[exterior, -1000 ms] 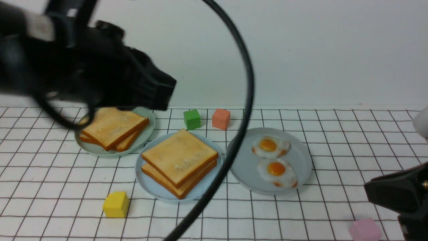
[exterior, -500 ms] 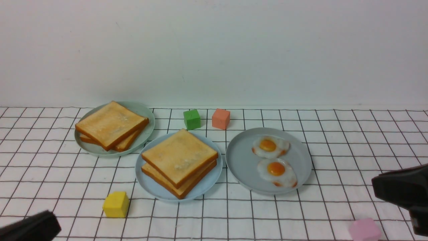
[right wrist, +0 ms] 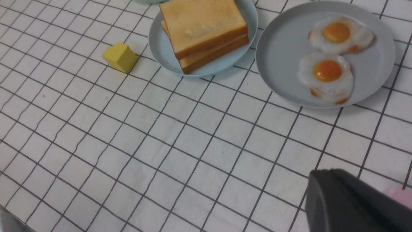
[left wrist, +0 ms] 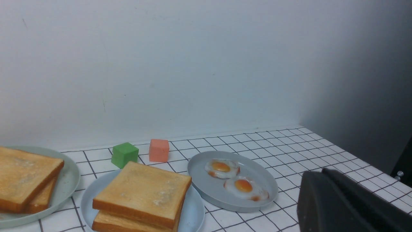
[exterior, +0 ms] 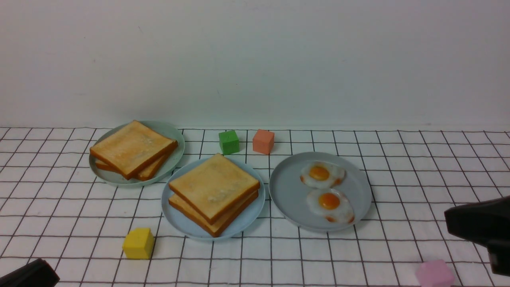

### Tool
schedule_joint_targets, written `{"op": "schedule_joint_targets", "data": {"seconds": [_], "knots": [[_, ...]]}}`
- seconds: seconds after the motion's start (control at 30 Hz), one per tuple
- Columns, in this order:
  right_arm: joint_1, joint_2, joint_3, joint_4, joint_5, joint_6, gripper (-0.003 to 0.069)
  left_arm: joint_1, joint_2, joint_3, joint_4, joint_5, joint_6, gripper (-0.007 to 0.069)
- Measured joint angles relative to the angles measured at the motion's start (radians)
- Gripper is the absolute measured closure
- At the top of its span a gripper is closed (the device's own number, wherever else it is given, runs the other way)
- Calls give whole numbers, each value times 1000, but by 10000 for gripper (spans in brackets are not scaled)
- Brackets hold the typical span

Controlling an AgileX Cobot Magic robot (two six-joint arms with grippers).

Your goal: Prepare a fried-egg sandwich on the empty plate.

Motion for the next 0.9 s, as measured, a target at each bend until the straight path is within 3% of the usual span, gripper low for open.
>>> {"op": "schedule_joint_targets", "data": {"seconds": [0.37, 0.6, 0.73, 0.9], "knots": [[-5, -1, 0, -3, 8, 0, 665, 0, 0, 0, 0, 0, 0, 638], [-235, -135, 99, -33, -68, -24, 662, 0, 0, 0, 0, 0, 0, 638], [-373, -359, 361, -32, -234, -26, 658, 0, 0, 0, 0, 0, 0, 638], [-450, -560, 625, -23, -397, -26, 658, 0, 0, 0, 0, 0, 0, 638]]}}
